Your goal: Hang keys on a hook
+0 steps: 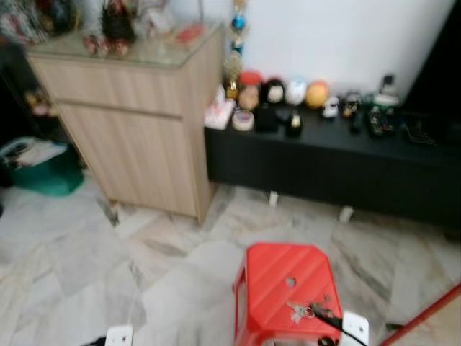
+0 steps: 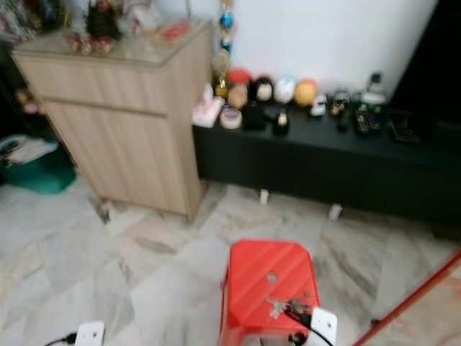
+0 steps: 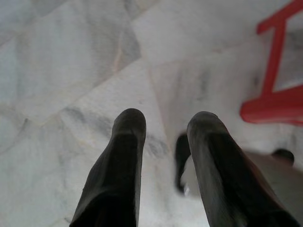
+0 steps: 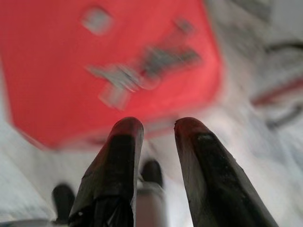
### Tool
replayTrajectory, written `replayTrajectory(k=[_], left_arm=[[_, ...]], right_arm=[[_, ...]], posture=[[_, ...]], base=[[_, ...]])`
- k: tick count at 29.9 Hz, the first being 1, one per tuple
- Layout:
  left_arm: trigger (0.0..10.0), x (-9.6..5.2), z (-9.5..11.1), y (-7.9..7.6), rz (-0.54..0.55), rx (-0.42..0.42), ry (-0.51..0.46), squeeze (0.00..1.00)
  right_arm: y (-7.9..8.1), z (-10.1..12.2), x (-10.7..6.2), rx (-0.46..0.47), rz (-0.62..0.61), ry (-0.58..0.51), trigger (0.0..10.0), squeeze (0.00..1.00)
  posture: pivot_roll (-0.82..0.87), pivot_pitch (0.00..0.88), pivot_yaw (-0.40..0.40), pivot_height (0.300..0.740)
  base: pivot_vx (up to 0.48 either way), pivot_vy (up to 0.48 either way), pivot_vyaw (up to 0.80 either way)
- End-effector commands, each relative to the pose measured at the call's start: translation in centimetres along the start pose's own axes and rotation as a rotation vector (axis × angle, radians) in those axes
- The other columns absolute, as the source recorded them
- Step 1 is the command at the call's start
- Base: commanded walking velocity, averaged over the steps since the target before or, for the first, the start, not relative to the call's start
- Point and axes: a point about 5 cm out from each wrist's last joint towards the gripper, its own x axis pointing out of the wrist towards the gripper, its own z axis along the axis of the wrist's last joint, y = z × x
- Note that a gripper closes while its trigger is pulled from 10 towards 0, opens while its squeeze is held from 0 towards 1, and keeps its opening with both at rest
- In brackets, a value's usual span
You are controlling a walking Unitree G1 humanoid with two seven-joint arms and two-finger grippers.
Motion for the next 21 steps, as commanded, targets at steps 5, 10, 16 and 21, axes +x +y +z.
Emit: replayTrajectory(k=[5, 10, 16, 21], left_arm=[[10.0, -0.2, -0.3, 0.7, 0.018, 0.015, 0.002, 0.0], [10.0, 0.2, 1.9, 1.3, 0.042, 0.015, -0.096, 0.0], [10.0, 0.5, 8.0, 1.2, 0.041, 0.044, -0.387, 0.0], [10.0, -0.2, 12.3, 0.4, 0.008, 0.06, -0.616, 0.0]], right_arm=[[1.2, 0.5, 0.1, -0.005, 0.032, -0.028, 10.0, 0.0], [1.6, 1.4, 0.2, -0.029, 0.05, -0.07, 10.0, 0.0], [2.6, 3.7, 0.3, -0.048, 0.096, -0.172, 10.0, 0.0], [2.9, 4.9, 0.2, -0.043, 0.116, -0.238, 10.0, 0.0]], posture=[[0.1, 0.0, -0.048, 0.74], [0.1, 0.0, -0.051, 0.74], [0.09, 0.0, -0.061, 0.74], [0.09, 0.0, -0.063, 0.74]], base=[[0.0, 0.0, 0.0], [0.0, 0.0, 0.0], [0.0, 0.0, 0.0], [0.0, 0.0, 0.0]])
